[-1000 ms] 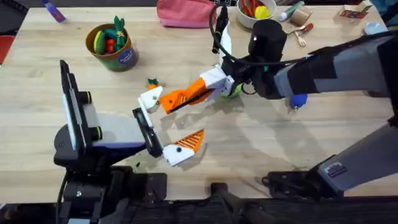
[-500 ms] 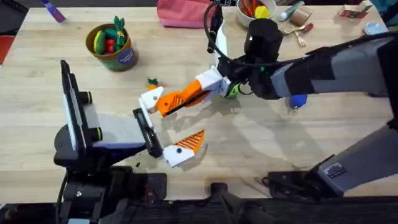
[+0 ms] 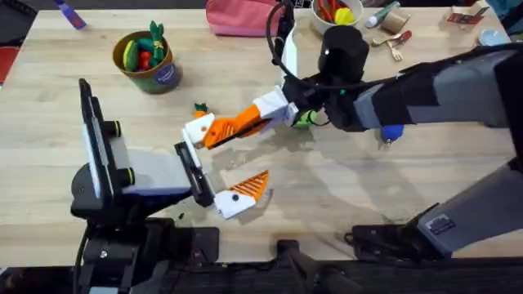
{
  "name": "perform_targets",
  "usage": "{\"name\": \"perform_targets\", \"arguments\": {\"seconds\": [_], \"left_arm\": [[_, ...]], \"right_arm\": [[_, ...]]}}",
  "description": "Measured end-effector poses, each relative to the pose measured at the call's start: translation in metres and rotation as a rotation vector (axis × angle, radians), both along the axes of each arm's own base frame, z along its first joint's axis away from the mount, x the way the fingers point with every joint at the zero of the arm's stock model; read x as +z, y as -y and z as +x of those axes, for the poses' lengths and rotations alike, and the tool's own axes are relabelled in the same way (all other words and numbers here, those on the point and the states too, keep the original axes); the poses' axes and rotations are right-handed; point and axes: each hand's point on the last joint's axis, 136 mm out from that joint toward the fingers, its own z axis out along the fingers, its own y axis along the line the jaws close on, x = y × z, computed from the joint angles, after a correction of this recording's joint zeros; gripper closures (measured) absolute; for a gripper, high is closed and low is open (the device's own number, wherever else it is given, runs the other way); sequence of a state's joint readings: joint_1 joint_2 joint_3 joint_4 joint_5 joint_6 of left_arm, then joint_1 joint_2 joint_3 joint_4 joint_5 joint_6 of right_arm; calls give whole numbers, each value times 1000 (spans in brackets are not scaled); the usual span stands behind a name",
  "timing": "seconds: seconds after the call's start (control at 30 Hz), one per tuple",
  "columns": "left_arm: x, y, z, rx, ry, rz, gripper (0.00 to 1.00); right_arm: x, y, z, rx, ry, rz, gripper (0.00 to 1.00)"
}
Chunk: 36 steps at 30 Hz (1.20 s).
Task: Pick up the gripper from the table and insert it into the empty holder that is missing its gripper. Then pick up a screw, insert it into the mounting hole, and use the screwdriver to tighten it. Finally, clean up the table by picking up the vegetable and placing it into the bucket.
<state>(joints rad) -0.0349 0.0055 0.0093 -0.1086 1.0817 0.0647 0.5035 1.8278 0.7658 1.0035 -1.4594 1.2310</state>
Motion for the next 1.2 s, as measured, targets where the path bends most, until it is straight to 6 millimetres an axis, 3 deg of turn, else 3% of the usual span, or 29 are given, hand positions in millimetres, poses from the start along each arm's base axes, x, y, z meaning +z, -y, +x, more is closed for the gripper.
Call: {"name": "perform_targets", "arguments": {"seconds": [1.2], "left_arm": [[0,-1,1,6,0,1,15]], "right_arm": [[2,-16,6,-60,-10,-17,993]]}}
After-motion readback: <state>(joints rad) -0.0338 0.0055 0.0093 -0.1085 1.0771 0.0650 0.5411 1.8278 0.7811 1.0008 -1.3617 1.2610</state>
